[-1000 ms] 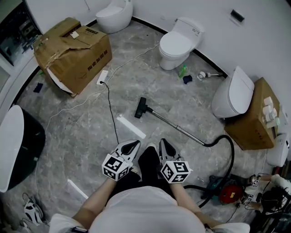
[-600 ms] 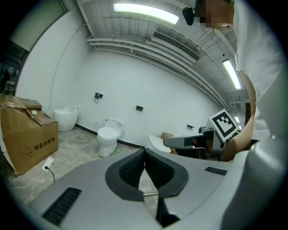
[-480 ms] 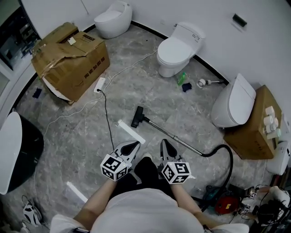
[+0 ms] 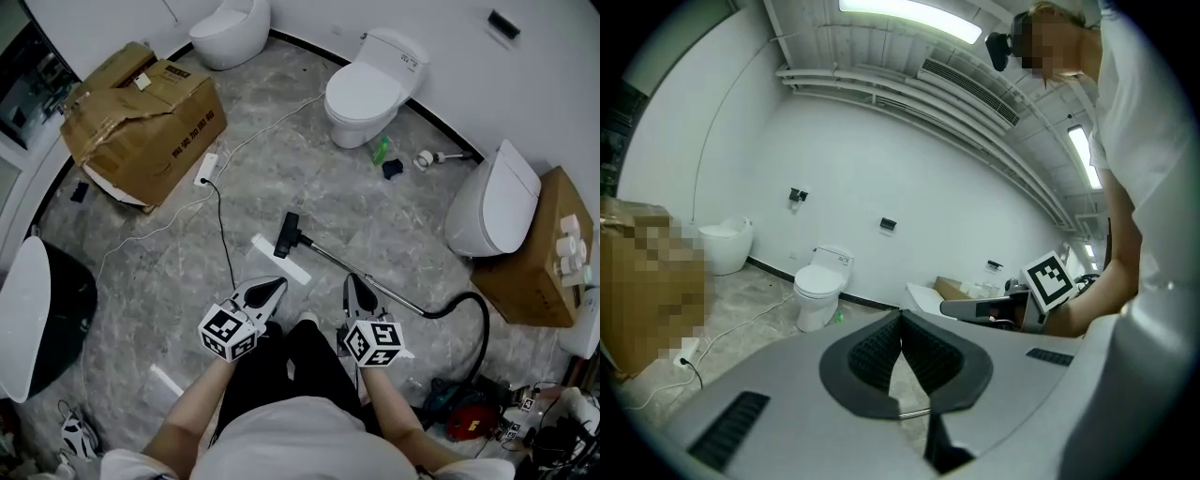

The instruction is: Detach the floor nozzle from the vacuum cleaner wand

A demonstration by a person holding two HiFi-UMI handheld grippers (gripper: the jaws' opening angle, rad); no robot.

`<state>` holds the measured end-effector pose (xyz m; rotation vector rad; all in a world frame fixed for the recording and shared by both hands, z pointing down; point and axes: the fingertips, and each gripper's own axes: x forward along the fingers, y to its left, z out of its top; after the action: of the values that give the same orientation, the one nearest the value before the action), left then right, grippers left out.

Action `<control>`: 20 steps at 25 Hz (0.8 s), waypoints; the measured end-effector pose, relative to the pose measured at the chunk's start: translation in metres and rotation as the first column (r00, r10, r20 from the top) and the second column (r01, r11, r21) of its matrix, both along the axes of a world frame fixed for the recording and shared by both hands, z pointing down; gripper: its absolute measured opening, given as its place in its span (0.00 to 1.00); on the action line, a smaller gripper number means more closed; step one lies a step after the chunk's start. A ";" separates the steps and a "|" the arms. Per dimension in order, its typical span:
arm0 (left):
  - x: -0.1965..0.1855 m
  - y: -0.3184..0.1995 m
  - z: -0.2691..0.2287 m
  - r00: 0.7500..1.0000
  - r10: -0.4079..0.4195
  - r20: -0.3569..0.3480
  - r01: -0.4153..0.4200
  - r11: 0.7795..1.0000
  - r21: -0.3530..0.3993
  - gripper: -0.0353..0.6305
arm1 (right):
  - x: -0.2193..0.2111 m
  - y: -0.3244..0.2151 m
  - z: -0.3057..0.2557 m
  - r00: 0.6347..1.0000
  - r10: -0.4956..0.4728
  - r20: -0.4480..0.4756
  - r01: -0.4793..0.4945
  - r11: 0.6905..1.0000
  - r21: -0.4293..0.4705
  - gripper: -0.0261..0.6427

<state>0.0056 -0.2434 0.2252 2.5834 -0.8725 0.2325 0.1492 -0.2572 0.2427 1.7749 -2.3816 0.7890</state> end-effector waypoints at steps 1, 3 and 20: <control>0.000 -0.005 0.001 1.000 0.010 0.002 -0.010 1.000 0.003 0.07 | 0.003 -0.004 0.000 1.000 0.007 -0.006 -0.006 1.000 0.006 0.06; 0.003 -0.017 0.001 0.999 0.039 -0.003 -0.039 0.999 0.015 0.07 | 0.008 -0.013 -0.001 1.000 0.017 -0.016 -0.017 1.000 0.026 0.06; 0.022 -0.103 0.080 0.970 0.244 -0.015 -0.244 0.970 0.022 0.07 | 0.019 -0.087 0.050 0.998 -0.032 -0.045 0.036 0.995 0.089 0.06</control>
<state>0.0275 -0.3466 0.3052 2.7054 -0.5516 0.2713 0.1680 -0.3441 0.2928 1.7594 -2.4491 0.6421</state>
